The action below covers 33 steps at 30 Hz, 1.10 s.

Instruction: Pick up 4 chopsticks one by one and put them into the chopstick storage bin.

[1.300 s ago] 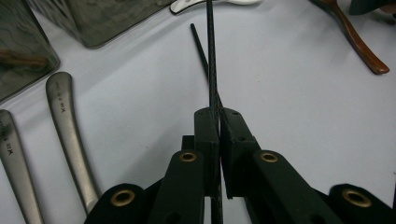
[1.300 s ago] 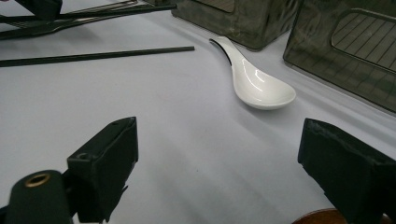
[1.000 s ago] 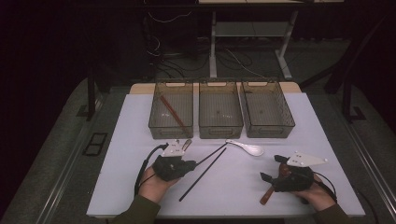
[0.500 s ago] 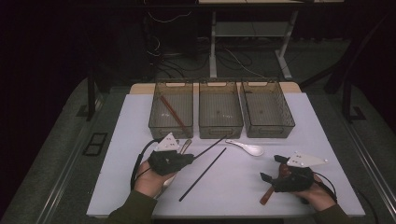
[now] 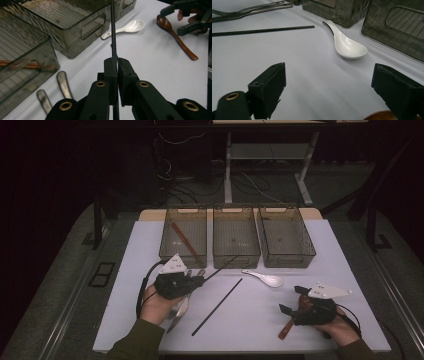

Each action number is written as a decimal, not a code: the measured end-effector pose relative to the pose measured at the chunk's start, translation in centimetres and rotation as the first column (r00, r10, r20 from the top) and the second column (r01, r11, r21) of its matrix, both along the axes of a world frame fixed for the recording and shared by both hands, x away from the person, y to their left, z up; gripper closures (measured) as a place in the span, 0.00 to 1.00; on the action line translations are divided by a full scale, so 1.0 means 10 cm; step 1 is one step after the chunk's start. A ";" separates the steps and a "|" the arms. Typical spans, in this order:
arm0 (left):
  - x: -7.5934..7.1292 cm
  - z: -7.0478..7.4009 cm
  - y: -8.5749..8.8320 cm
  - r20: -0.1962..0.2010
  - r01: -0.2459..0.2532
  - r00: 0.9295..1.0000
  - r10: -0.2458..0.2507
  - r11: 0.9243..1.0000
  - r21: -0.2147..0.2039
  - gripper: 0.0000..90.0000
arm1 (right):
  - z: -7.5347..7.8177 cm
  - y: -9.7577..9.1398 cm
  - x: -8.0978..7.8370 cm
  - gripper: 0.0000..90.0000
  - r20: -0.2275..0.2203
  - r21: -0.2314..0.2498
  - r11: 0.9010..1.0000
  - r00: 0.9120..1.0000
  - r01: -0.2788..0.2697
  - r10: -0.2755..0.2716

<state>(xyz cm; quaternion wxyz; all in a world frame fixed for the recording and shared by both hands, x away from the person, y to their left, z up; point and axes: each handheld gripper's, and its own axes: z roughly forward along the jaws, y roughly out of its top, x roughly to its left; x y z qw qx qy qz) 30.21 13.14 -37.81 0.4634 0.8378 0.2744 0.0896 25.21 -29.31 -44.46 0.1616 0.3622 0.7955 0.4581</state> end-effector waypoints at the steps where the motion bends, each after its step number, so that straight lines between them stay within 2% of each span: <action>1: 0.01 0.00 0.01 -0.001 -0.005 1.000 0.005 1.000 -0.001 0.95 | 0.00 0.00 0.00 0.13 0.002 -0.001 1.000 1.000 -0.002 0.002; 15: 0.23 0.06 0.09 0.014 -0.051 0.999 0.051 0.998 -0.024 0.95 | 0.00 -0.02 -0.02 0.13 0.002 0.002 1.000 1.000 0.004 -0.004; 25: 0.49 0.10 0.12 0.034 -0.086 0.996 0.087 0.996 -0.011 0.95 | 0.00 -0.04 -0.03 0.13 0.005 -0.001 1.000 1.000 0.013 -0.013; 31: 0.66 0.18 0.14 0.043 -0.119 0.992 0.120 0.993 -0.019 0.95 | 0.00 -0.05 -0.04 0.13 0.006 0.003 1.000 1.000 0.021 -0.021; 33: 0.71 0.21 0.15 0.054 -0.131 0.990 0.131 0.991 -0.010 0.95 | 0.00 -0.05 -0.04 0.13 0.006 0.003 1.000 1.000 0.022 -0.022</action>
